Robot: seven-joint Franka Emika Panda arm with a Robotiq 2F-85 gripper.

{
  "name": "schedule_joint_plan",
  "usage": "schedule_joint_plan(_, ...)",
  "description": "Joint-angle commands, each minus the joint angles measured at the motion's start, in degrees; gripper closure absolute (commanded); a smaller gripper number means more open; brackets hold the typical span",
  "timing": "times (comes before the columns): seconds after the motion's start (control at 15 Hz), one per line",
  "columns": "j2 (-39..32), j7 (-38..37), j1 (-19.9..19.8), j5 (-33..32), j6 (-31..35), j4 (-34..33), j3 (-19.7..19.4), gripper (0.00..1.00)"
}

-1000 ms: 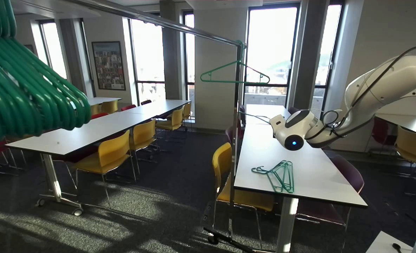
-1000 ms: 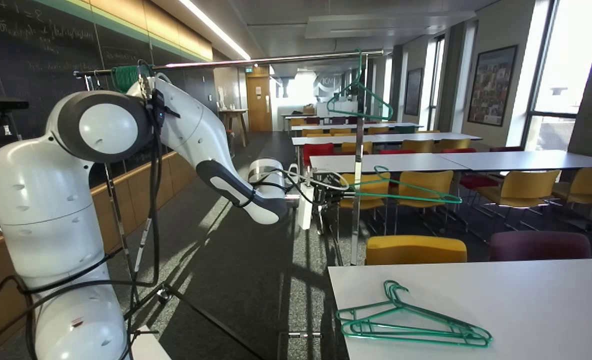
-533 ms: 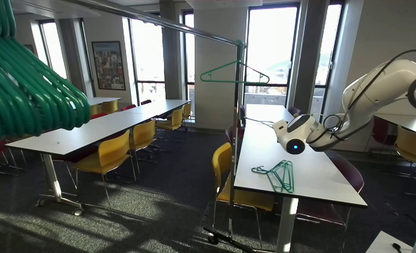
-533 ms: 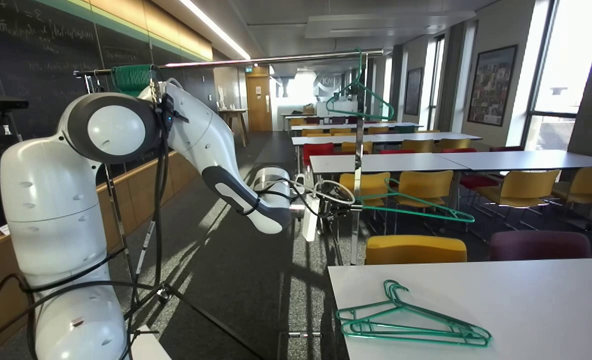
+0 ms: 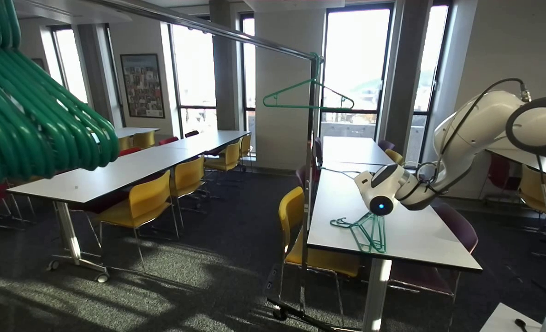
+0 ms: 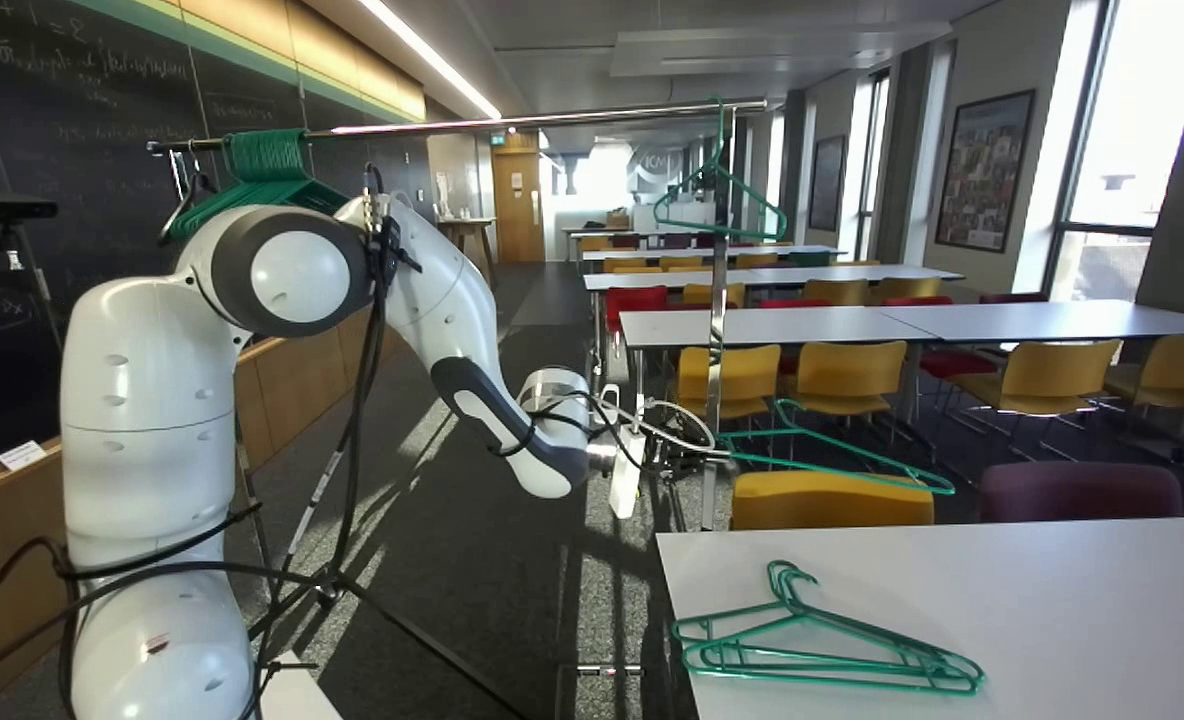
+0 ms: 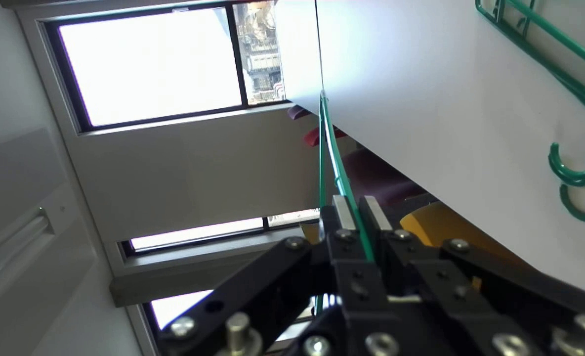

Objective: Put one hanger on the table

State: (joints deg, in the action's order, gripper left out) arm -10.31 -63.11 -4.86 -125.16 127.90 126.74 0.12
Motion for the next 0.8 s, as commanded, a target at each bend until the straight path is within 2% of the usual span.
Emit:
schedule_joint_plan(0.0,-2.6,-2.2,0.1,-1.7,-3.6,-2.0,-0.3,0.98)
schedule_joint_plan(0.07,-1.6,-0.5,0.0,0.0,-1.5,-0.6,0.0,0.92)
schedule_joint_plan(0.4,-2.6,-1.0,0.0,0.1,-2.2,-1.5,0.1,0.92)
schedule_joint_plan(0.47,-2.6,-1.0,0.0,0.1,-2.2,-1.5,0.1,0.98)
schedule_joint_plan(0.73,-3.2,-0.2,1.0,0.0,-2.6,-0.3,0.9,0.98)
